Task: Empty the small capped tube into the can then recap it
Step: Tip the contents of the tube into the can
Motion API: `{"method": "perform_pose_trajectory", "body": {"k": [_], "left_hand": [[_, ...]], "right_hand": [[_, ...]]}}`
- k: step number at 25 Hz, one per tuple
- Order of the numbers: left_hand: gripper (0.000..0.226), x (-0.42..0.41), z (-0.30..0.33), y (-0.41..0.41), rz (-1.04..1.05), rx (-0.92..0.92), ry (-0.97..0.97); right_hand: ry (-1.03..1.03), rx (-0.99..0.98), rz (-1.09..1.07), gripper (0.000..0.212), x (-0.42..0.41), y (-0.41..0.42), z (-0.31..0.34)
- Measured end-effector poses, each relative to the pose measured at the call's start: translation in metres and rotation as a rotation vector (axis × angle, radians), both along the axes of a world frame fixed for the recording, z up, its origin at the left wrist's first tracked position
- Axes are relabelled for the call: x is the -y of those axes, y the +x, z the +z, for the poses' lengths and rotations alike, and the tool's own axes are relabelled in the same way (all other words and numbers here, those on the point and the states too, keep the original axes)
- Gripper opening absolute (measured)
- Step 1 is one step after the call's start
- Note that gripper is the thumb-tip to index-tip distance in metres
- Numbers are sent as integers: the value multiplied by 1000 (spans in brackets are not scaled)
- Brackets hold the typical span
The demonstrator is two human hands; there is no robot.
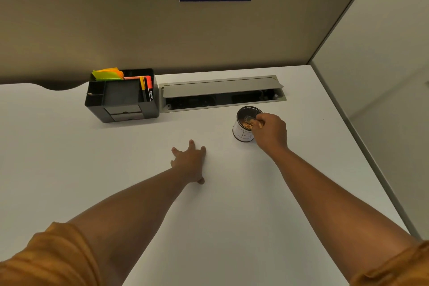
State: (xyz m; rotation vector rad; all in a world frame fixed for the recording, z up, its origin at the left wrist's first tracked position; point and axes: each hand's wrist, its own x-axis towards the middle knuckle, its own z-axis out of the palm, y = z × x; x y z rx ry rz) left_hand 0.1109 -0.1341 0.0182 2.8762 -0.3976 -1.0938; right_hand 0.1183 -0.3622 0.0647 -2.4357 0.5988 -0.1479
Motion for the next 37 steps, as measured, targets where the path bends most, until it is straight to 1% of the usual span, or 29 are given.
{"method": "perform_pose_trajectory", "body": {"k": [4,8,15,17,19,22,28,31,33,37], "left_hand": [[109,-1,-3,0,-4,8,-6],[109,-1,-4,0,6,6,-22],[108,-1,-1,-2,48,-13,-48],[107,-1,0,-2,61,-20,-59],[107,-1,0,-3,70,-22,-60],[108,-1,1,-4,78,-26,-61],[108,-1,-1,-4,88,-26,-71],[108,-1,-1,-4,94,-32,-71],[108,-1,-2,-4,95,-33,-72],[108,-1,-2,-4,90,-25,-71]], "right_hand": [[25,9,-17,36,-2,1,1],[29,25,-21,33,-2,0,0],[-2,102,14,41,-5,1,1],[15,129,-7,44,-4,0,4],[-31,120,-26,44,-5,-1,6],[-129,66,17,42,-7,-2,5],[-98,74,21,40,-12,1,3],[-177,87,68,40,-13,1,3],[-220,92,83,43,-13,1,3],[-148,127,46,54,-15,-1,3]]}}
